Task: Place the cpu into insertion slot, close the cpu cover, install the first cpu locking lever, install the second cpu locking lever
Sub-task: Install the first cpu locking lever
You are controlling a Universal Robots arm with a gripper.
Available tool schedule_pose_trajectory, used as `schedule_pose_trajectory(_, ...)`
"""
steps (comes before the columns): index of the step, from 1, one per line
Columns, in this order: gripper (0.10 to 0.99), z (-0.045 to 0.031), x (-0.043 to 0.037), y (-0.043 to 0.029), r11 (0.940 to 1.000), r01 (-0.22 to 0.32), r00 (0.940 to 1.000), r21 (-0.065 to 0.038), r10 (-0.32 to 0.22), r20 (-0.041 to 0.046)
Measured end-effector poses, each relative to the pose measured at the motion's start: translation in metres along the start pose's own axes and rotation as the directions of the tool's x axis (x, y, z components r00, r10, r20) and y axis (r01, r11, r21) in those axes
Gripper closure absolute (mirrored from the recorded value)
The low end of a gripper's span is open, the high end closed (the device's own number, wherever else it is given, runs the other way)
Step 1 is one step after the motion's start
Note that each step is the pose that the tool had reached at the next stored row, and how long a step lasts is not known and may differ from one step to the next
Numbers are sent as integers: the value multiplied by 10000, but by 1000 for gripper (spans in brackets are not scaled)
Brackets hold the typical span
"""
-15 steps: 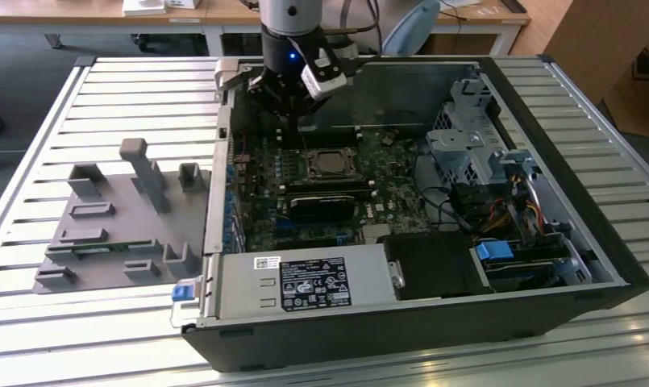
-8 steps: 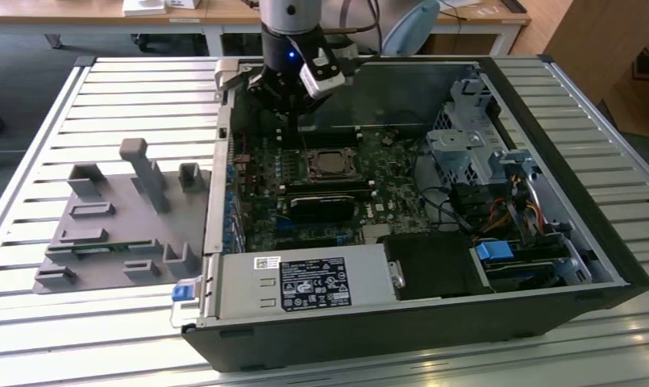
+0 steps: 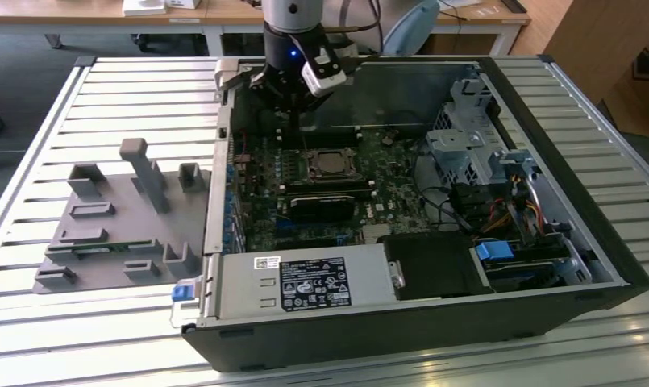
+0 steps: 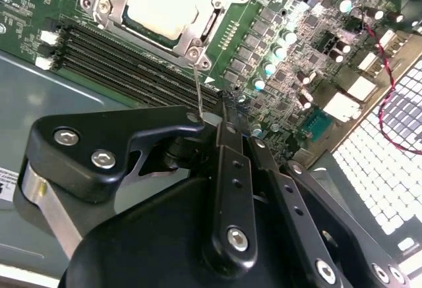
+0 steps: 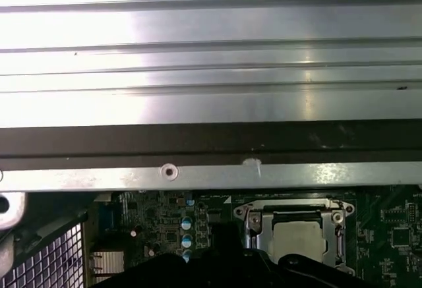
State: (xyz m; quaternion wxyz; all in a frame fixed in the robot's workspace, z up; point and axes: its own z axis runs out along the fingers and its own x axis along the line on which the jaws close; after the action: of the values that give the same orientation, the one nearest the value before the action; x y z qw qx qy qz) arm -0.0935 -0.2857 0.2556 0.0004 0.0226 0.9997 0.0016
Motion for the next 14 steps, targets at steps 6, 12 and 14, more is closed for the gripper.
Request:
schedule_pose_trajectory(6,980,7,-95,13,10000,-1,10000,0,1,0)
schedule_pose_trajectory(12,980,24,-222,27,10000,-1,10000,0,1,0)
schedule_pose_trajectory(14,980,33,-268,29,10000,-1,10000,-1,1,0)
